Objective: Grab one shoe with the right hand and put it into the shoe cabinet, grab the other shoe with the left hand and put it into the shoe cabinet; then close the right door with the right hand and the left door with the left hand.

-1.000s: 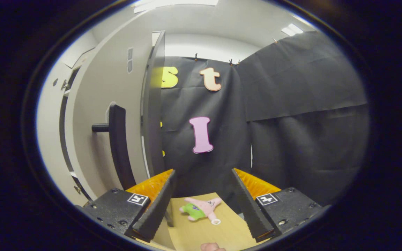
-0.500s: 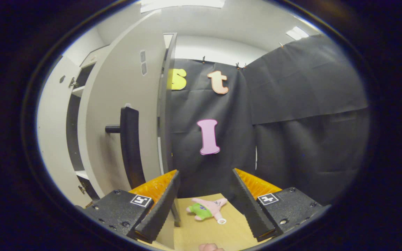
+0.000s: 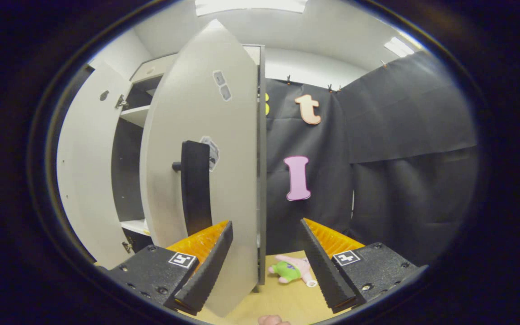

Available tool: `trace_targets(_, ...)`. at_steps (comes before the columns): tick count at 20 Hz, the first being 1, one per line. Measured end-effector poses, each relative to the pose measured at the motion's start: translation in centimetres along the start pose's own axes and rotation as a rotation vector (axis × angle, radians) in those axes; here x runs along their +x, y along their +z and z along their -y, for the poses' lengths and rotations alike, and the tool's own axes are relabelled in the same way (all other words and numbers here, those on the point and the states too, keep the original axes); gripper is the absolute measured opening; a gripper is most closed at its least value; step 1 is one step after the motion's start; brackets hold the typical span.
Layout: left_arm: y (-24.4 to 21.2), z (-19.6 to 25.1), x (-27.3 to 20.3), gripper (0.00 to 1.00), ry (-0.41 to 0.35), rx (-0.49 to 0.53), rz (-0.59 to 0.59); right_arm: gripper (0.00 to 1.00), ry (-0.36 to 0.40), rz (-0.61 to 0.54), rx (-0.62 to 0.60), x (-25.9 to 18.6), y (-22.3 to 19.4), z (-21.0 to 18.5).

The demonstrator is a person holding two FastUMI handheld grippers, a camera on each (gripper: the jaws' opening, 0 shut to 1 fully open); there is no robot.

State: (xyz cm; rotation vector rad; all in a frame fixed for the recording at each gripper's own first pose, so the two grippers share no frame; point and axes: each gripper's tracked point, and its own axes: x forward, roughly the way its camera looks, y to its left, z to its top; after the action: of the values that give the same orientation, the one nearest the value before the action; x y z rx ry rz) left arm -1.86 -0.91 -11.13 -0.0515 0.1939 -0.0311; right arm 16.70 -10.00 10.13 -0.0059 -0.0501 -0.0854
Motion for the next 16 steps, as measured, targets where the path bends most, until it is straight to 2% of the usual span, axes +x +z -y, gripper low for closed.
trace_targets(4,-0.3,-1.1,-0.2,0.93,0.026,-0.011,-0.006,0.96,0.07,-0.002,0.0,2.3,-0.2,-4.8)
trace_targets(5,-0.4,-1.4,-0.2,0.93,0.032,-0.014,-0.008,0.89,0.084,-0.011,0.0,3.1,-0.3,-5.7)
trace_targets(6,-0.4,-1.8,-0.3,0.93,0.04,-0.014,-0.009,1.0,0.093,-0.019,-0.006,3.6,-0.4,-6.4)
trace_targets(7,-0.4,-2.3,-0.4,0.93,0.051,-0.013,-0.009,0.92,0.093,-0.017,-0.011,3.7,-0.3,-6.6)
trace_targets(8,-0.4,-2.9,-0.6,0.93,0.065,-0.011,-0.006,0.97,0.092,-0.009,-0.012,3.2,-0.1,-6.3)
trace_targets(9,-0.4,-3.6,-0.8,0.93,0.085,-0.012,-0.006,0.97,0.096,0.004,-0.002,2.7,0.1,-6.5)
trace_targets(11,-0.5,-5.5,-1.5,0.93,0.134,-0.031,-0.003,0.98,0.124,0.015,0.023,0.2,-0.4,-6.7)
trace_targets(12,-0.1,-6.8,-1.8,0.93,0.162,-0.049,0.005,0.94,0.143,0.017,0.033,-1.6,-1.1,-6.7)
trace_targets(13,0.4,-8.2,-2.1,0.93,0.186,-0.062,0.012,0.98,0.167,0.009,0.033,-3.5,-2.3,-6.9)
trace_targets(16,3.5,-14.7,-2.3,0.93,0.312,-0.083,0.06,0.97,0.188,-0.036,0.019,-8.8,-7.1,-7.2)
